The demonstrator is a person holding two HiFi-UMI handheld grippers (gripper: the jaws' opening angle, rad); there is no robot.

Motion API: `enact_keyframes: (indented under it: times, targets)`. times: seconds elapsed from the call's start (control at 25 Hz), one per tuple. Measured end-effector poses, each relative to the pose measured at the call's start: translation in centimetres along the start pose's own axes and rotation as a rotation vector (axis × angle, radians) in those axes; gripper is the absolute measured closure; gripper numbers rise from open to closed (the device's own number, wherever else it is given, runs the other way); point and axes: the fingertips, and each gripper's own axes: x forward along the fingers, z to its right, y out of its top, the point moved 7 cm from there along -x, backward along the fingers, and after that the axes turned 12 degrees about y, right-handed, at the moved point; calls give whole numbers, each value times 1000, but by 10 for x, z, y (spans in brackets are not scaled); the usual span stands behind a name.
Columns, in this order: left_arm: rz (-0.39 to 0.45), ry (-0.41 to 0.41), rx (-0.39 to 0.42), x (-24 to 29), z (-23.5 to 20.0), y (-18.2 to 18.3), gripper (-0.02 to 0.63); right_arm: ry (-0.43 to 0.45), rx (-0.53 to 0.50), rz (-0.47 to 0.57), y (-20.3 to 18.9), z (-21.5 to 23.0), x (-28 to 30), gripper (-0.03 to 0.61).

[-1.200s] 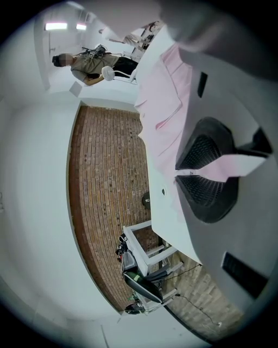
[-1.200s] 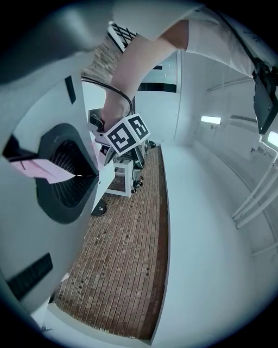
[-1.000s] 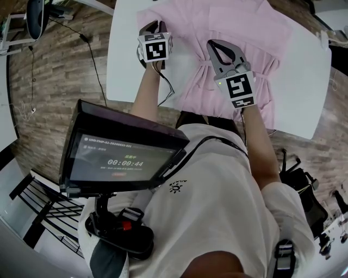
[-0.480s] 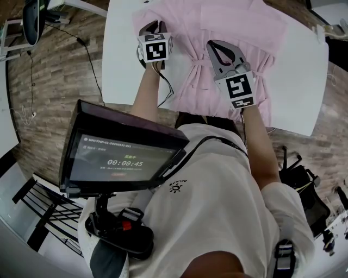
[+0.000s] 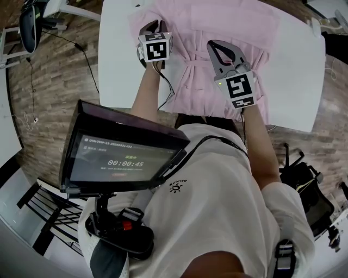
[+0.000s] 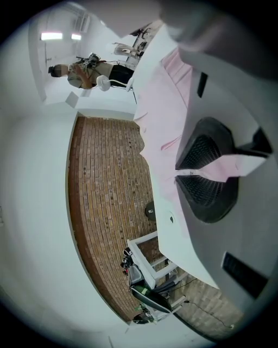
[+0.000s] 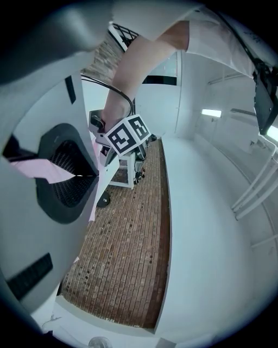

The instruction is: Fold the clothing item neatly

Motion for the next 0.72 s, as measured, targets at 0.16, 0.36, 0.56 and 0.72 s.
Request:
enact_keyframes:
  times: [0.16, 0.36, 0.56, 0.72]
  targets:
    - [2, -8, 14, 1, 5, 4, 578, -14, 3, -6, 0, 2, -4, 574]
    - [5, -20, 16, 1, 9, 6, 578, -24, 7, -10, 0, 3, -7, 574]
    - [4, -24, 19, 1, 9, 6, 578, -24, 10, -8, 0, 1, -6, 574]
    - [8, -26, 27, 1, 19, 9, 578, -31, 12, -5, -3, 7, -15, 574]
